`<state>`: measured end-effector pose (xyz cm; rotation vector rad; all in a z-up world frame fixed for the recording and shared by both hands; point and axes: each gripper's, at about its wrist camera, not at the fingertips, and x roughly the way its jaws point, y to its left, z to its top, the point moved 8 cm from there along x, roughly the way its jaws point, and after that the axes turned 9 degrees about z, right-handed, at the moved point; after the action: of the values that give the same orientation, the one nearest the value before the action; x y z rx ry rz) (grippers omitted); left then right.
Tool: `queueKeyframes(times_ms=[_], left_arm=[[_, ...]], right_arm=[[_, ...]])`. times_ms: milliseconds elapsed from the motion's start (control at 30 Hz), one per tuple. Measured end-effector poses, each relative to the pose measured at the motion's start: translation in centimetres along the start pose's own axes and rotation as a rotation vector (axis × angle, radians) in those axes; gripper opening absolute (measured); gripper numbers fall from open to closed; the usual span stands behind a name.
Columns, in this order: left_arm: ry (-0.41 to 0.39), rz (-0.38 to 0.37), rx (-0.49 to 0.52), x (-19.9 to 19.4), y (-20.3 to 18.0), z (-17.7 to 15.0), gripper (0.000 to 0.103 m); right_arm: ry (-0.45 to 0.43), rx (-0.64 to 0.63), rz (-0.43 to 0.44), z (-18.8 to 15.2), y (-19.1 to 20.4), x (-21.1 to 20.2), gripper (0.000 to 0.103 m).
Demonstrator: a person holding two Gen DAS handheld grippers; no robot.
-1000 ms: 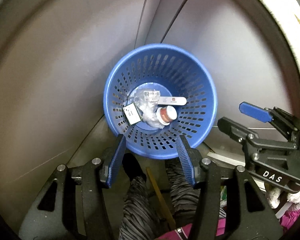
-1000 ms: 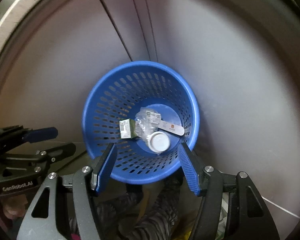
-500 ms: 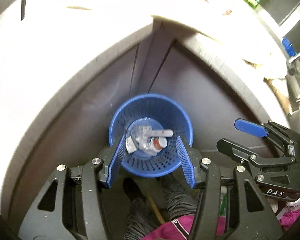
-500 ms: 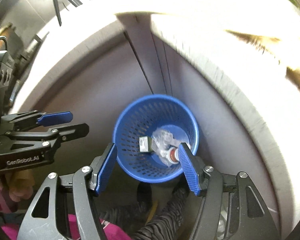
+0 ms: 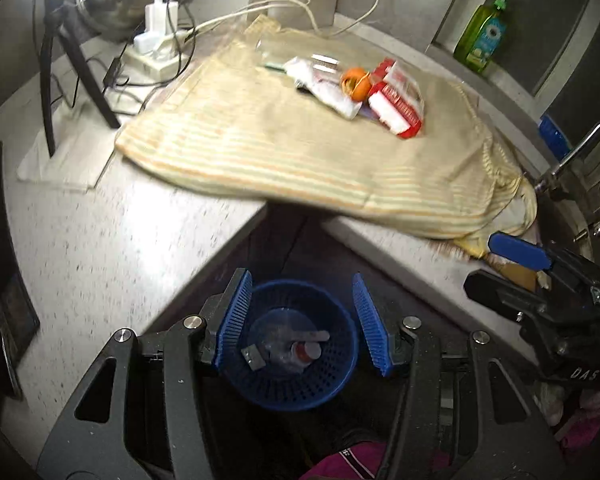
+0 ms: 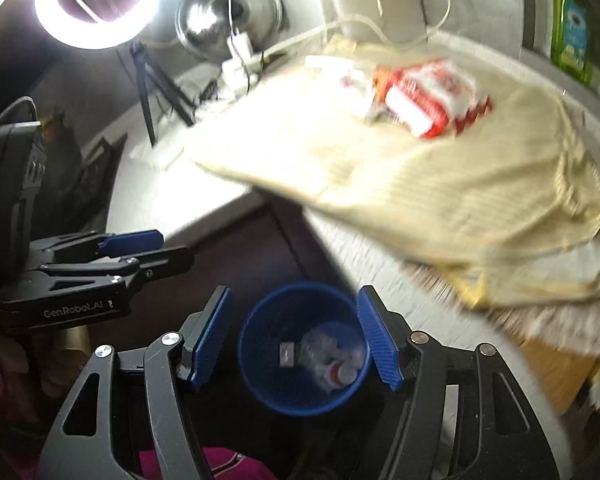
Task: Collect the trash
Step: 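Raise both open tools away from the blue basket, then move the left tool to the white plastic bag while the right tool reaches the red bread bag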
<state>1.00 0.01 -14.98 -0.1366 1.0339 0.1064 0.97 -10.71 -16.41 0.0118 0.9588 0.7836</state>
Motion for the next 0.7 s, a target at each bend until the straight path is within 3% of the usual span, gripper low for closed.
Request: queueKeyframes(times_ms=[267,400,700], left_arm=[[-0.072,-0.048,-0.016,-0.3,-1.9,4.6,0.054],[-0.058,-0.047,-0.024,0.7,-2.8,6.7,0.054],[-0.007,-0.078,-0.103,4.5,-3.8,11.0,0.054]], right_arm=[[-0.133,-0.004,-0.036,4.9,-3.0,-3.1,0.071],[-0.174,-0.001,-0.051,7.0,-5.2,-3.9,0.082],[-0.19,0.095,-0.016,10.9,-11.3,-3.7,0.082]])
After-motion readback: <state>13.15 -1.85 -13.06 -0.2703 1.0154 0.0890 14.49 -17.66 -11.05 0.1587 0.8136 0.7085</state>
